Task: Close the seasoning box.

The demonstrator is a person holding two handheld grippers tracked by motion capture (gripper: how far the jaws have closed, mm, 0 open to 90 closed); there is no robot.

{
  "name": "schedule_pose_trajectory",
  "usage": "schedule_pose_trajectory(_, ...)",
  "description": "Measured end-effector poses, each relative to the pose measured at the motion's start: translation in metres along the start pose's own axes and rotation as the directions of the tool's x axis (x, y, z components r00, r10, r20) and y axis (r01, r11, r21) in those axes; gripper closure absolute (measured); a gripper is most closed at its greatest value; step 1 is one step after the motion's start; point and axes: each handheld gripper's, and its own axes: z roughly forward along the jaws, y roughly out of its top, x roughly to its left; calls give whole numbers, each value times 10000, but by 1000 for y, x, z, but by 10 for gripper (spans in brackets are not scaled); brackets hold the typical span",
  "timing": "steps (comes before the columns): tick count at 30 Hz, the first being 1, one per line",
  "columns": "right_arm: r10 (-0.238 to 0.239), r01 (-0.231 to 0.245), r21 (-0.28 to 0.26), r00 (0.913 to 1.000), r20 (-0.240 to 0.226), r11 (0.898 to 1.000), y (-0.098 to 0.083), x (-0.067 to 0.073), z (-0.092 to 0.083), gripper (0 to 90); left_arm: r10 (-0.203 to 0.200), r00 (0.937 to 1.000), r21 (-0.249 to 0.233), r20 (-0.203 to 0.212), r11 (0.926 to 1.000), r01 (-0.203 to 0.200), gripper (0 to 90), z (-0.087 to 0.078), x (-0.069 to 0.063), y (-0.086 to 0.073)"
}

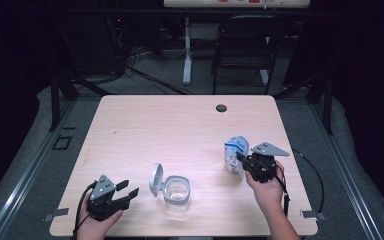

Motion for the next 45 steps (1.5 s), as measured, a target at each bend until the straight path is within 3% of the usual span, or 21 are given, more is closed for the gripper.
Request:
schedule_pose_trajectory(15,-138,139,24,9990,-428,9999,-6,12,-10,900,-3,10000,45,8,10000,3,507,0,0,0)
schedule_pose_trajectory(32,-297,273,-194,9901,-1369,9994,-24,34,-33,900,41,10000,81,-28,10000,-41,508,0,-1,0)
schedule_pose_trajectory(45,-93,58,-213,9862,-1655,9998,-35,29,-50,900,46,10000,86,-22,10000,-45,508,0,-1,1)
